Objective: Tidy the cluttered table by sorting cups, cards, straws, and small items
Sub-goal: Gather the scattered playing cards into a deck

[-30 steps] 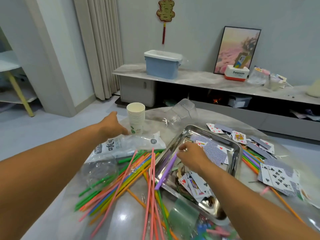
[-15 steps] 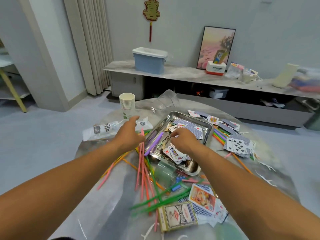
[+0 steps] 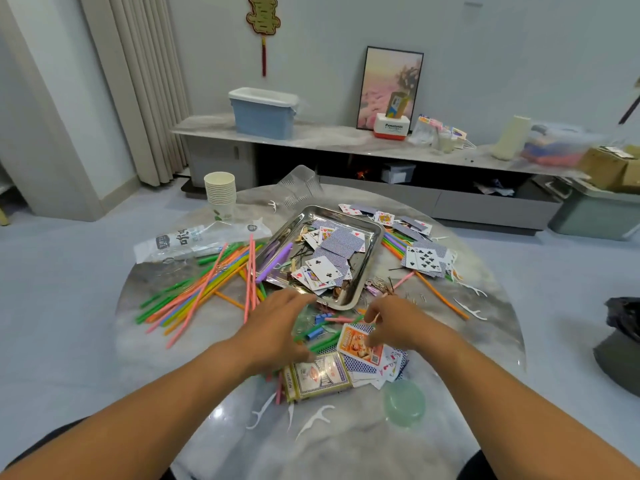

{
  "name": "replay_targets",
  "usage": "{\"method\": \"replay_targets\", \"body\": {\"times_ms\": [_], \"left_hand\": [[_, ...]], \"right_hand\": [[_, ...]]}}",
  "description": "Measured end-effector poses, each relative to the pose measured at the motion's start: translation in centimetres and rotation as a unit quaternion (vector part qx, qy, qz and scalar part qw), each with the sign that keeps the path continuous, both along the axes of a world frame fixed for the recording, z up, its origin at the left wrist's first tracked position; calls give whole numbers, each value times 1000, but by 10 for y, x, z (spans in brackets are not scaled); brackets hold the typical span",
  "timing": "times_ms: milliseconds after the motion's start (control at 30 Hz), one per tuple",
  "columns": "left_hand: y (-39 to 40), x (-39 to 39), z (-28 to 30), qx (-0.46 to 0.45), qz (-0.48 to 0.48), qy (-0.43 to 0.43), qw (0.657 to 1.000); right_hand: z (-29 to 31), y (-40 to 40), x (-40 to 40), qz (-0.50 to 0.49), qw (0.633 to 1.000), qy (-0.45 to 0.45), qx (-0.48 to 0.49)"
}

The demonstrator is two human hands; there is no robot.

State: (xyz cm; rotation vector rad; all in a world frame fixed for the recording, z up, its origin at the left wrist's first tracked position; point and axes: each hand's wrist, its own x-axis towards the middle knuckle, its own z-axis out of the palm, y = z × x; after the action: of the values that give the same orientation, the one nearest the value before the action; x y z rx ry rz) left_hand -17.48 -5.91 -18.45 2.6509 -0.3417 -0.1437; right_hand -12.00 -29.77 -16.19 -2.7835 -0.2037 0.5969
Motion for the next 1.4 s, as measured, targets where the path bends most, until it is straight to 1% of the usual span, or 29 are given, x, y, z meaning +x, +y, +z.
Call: {"method": "replay_targets", "body": {"times_ms": [100, 200, 333, 400, 467, 633, 700, 767, 833, 867, 967, 1033, 1100, 1233, 1333, 1400], "left_hand": [[-9, -15, 2, 53, -28, -34, 998], [-18, -29, -6, 150, -68, -91, 982], [-27, -33, -21, 235, -94, -86, 964], [-31, -33, -24, 244, -100, -73, 962], [-33, -31, -26, 248, -105, -64, 961], [-35, -25, -16, 211, -92, -48, 972], [-37, -23, -1, 191, -82, -34, 978], [-33, -20, 15, 165, -60, -30, 984], [-22, -16, 28, 151, -27, -30, 988], [-14, -14, 32, 147, -4, -25, 989], [14, -5, 39, 149, 80, 9, 986], [32, -1, 36, 146, 122, 44, 981], [47, 2, 29, 140, 153, 73, 976], [67, 9, 11, 145, 179, 98, 968], [75, 14, -2, 147, 192, 98, 965], [81, 17, -10, 135, 199, 94, 966]], "right_hand": [[-5, -3, -10, 21, 1000, 5, -14], [-1, -4, -18, 25, 999, 11, -25], [19, -9, -33, 30, 992, 71, -99], [27, -10, -47, 23, 985, 117, -127], [28, -7, -60, 27, 978, 144, -146], [17, -2, -72, 59, 969, 140, -195], [17, -6, -70, 55, 972, 135, -185], [23, -15, -61, 29, 979, 133, -152], [26, -33, -44, -32, 988, 114, -104], [26, -45, -34, -66, 990, 89, -82], [12, -79, -10, -145, 986, -28, -73], [-3, -93, -2, -171, 981, -78, -57], [-18, -99, 2, -171, 979, -99, -46], [-40, -101, 10, -169, 978, -111, -42], [-42, -95, 17, -170, 976, -123, -53], [-36, -80, 16, -145, 973, -162, -74]]}}
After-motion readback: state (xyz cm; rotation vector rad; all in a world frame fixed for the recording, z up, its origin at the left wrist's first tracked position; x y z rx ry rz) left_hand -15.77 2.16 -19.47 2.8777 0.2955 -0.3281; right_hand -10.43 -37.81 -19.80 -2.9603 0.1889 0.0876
